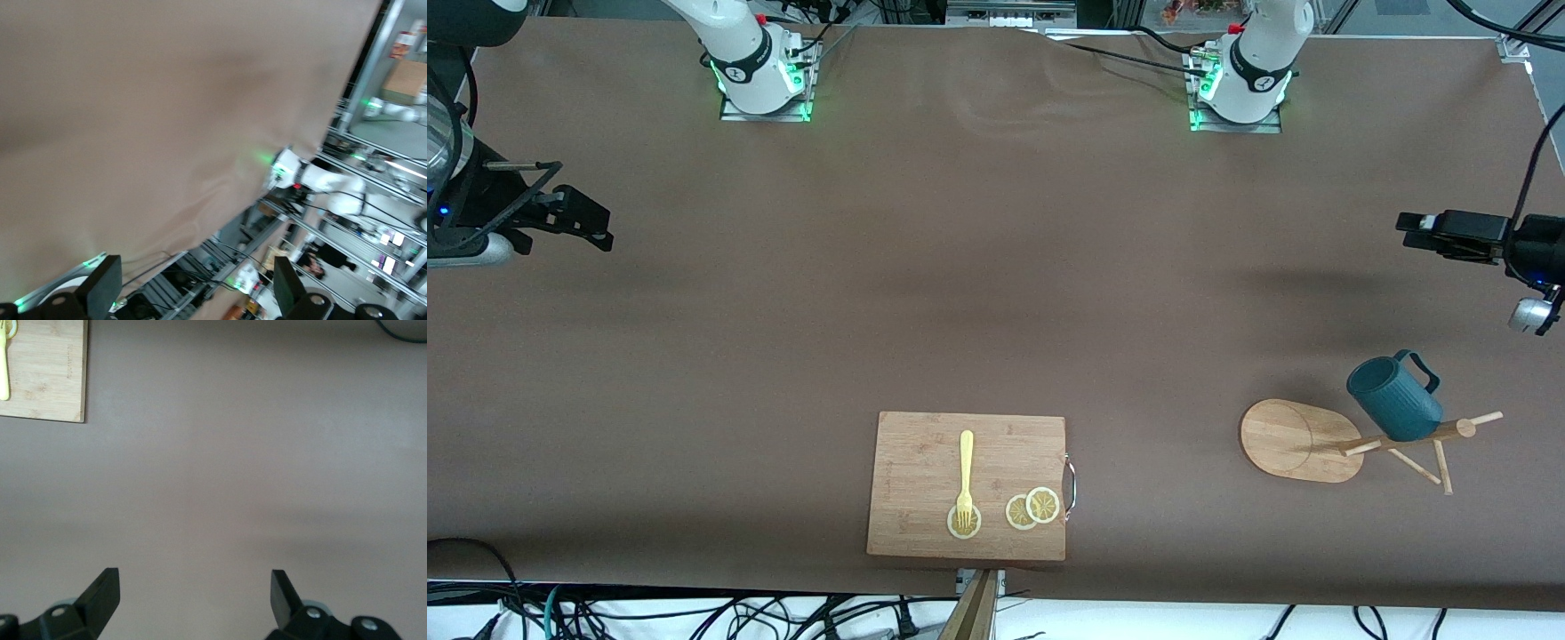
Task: Pass cup and hang on rack
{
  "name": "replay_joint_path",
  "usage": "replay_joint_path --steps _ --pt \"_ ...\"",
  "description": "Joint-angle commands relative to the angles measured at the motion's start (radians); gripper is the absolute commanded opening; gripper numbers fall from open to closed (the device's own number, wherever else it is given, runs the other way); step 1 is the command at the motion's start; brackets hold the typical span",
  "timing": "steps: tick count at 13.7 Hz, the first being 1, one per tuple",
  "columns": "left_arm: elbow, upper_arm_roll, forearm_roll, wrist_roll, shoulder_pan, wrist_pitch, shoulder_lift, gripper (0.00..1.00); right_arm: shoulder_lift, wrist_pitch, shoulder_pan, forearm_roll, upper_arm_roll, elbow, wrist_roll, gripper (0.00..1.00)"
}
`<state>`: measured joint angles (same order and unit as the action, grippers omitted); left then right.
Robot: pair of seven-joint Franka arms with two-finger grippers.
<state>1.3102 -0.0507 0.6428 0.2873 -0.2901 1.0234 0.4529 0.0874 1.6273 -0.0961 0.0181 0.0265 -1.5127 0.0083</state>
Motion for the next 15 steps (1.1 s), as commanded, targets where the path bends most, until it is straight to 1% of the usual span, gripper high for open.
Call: replay_joint_path --steps 1,4,6,8,11,13,15 --pt "-0.084 -0.018 -0.147 -0.039 0.086 0.04 -0.019 1.0 -0.006 0.005 0.001 -0.009 0.003 -0.001 -0.014 1.0" --pt "-0.182 -0.015 -0.361 -0.03 0.19 0.093 -0.022 1.0 -0.006 0.003 0.001 -0.009 0.004 -0.001 -0.014 1.0" --pt "-0.187 -0.014 -0.497 -0.03 0.256 0.147 -0.057 1.0 -0.006 0.0 0.002 -0.009 0.004 -0.001 -0.014 1.0" --pt "-0.178 -0.014 -0.544 -0.034 0.278 0.185 -0.089 1.0 -0.005 0.003 0.002 -0.009 0.006 -0.001 -0.014 1.0" --pt "-0.158 -0.014 -0.601 -0.04 0.266 0.233 -0.15 1.0 -0.005 0.005 0.004 -0.009 0.006 -0.001 -0.014 1.0" --pt "-0.059 -0.014 -0.621 -0.078 0.265 0.257 -0.239 1.0 -0.005 0.003 0.004 -0.009 0.006 -0.001 -0.014 1.0" --pt "-0.001 -0.009 -0.627 -0.214 0.267 0.254 -0.284 1.0 -0.005 0.002 0.004 -0.009 0.006 -0.001 -0.014 1.0"
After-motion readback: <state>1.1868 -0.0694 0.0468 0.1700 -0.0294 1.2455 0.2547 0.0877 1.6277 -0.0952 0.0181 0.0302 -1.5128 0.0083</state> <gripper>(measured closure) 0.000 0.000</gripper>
